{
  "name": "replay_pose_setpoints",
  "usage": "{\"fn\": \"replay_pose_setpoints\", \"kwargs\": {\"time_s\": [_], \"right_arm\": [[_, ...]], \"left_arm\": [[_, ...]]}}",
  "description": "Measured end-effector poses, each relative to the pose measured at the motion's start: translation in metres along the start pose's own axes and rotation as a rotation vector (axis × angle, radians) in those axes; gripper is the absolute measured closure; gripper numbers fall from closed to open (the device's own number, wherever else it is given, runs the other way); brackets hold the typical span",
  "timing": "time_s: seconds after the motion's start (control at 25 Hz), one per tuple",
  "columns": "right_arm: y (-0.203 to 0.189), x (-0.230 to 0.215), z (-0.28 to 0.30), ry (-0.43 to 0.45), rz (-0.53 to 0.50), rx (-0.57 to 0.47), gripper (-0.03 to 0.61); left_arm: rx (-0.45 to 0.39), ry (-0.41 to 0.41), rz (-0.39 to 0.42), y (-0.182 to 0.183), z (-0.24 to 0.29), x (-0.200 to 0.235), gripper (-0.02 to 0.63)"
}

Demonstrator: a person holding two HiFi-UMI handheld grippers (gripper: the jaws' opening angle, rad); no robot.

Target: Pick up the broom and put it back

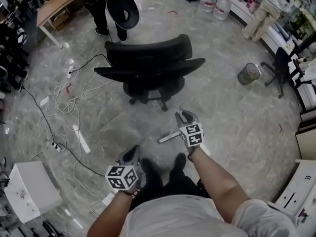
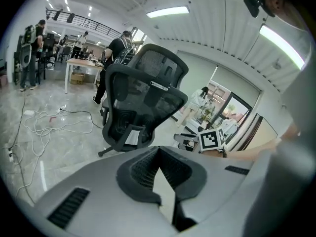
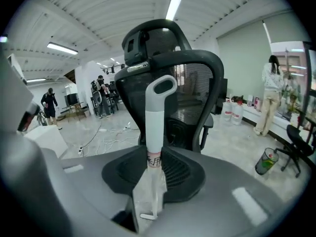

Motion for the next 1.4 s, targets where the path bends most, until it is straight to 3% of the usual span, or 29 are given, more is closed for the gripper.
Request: {"fn": "replay_pose_setpoints", "kwargs": {"time_s": [0.28,0.8,1.4], "right_arm": [[0.034,-0.025,0.058,-0.089,0.071,0.075,0.491],[0.069,-0.087,0.169,-0.125,0.138,0.141,0.489],[0.075,-0.086,0.185,-0.152,0.136,0.172,0.478]], "left_arm": [[-0.036,0.031,0.007,0.019,-0.016,0.007,0.607],[-0.063,0.099,-0.043,0.024,-0.01,0.024,0.607],[-0.062,0.089,-0.044,0.052,0.022,0.032,0.607]]}}
Point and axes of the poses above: the fingertips, and each gripper's own axes: z forward along the fingers, x to its left, y out of its top, the point moved 5 cm from there along -z, backward along the fingers, and after that the axes turned 5 degrees about -y, right-handed, at the moved point
